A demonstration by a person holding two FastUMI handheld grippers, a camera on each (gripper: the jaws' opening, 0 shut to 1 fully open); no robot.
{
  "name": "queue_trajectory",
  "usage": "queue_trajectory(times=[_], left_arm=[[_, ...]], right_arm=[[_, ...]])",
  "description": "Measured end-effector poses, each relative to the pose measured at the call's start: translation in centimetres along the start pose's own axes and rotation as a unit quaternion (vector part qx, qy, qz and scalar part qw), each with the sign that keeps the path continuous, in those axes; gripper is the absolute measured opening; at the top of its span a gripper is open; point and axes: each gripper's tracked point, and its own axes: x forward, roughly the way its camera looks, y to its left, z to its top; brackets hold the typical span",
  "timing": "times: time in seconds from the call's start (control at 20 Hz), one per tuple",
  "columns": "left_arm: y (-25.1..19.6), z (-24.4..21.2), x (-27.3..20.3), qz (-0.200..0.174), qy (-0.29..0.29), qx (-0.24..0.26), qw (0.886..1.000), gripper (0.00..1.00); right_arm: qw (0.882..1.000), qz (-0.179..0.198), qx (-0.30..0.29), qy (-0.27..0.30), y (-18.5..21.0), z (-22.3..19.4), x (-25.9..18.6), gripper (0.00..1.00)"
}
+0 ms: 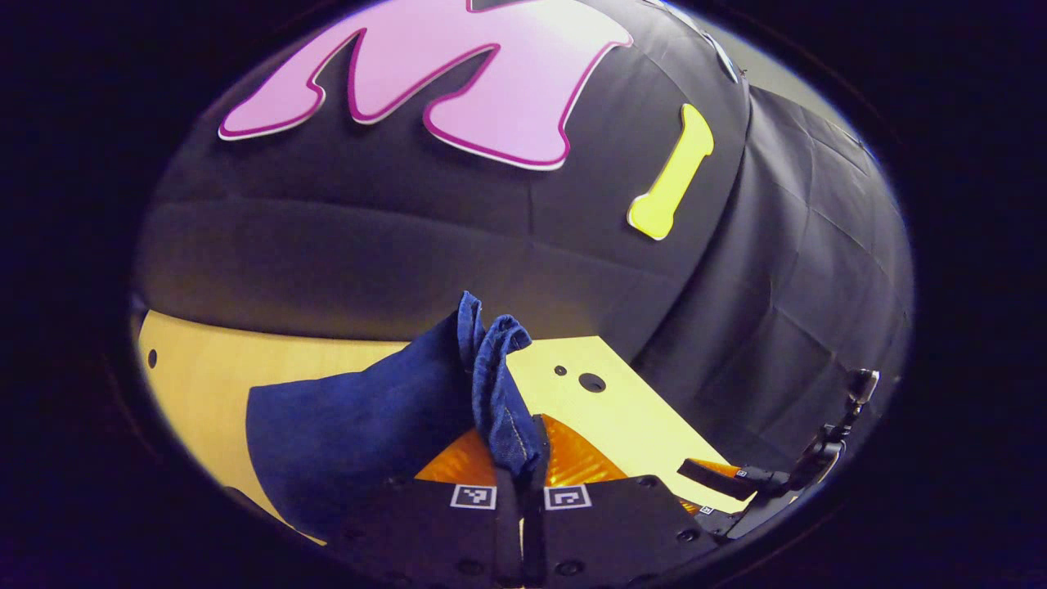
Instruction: Grasp the waist and the cuffs of the jeans and fold them to make the two legs overlap; first hold the waist and fold one-third of the jeans toward the cuffs, then hold the cuffs and fold the remaining one-third in the same direction to finish folding.
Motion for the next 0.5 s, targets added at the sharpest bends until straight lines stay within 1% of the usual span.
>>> queue_trajectory(times=[0.1, 0.15, 0.2, 0.25, 0.3, 0.4, 0.45, 0.5], left_arm=[[0.6, -2.3, 2.1, 0.020, 0.027, -0.004, 0.999, 0.10], [0.6, -3.3, 3.0, 0.022, 0.036, -0.009, 0.999, 0.19], [0.4, -4.1, 3.5, 0.024, 0.044, -0.013, 0.999, 0.23], [-0.1, -4.5, 3.5, 0.014, 0.040, -0.014, 0.999, 0.29], [-0.4, -4.4, 3.3, 0.010, 0.031, -0.015, 0.999, 0.48], [-0.6, -4.1, 1.5, 0.010, 0.003, -0.009, 1.000, 0.84], [-0.2, -3.7, -0.3, 0.015, -0.009, -0.006, 1.000, 0.99], [0.3, -3.0, -2.2, 0.019, -0.024, -0.004, 1.000, 0.96]], right_arm=[[1.000, -0.002, 0.000, 0.007, 0.0, -0.4, -0.5, 0.98], [1.000, -0.001, 0.002, 0.010, 0.2, -0.5, -1.0, 0.98], [1.000, 0.002, 0.004, 0.017, 0.6, -0.5, -1.4, 0.98], [1.000, 0.003, 0.005, 0.019, 0.8, -0.4, -2.2, 0.98], [1.000, 0.002, 0.005, 0.020, 0.9, -0.1, -3.0, 0.98], [1.000, -0.001, 0.001, 0.020, 1.3, 0.9, -4.9, 0.97], [1.000, 0.001, 0.009, 0.023, 1.9, 1.6, -5.9, 0.97], [0.999, 0.012, 0.024, 0.025, 3.3, 2.4, -7.0, 0.97]])
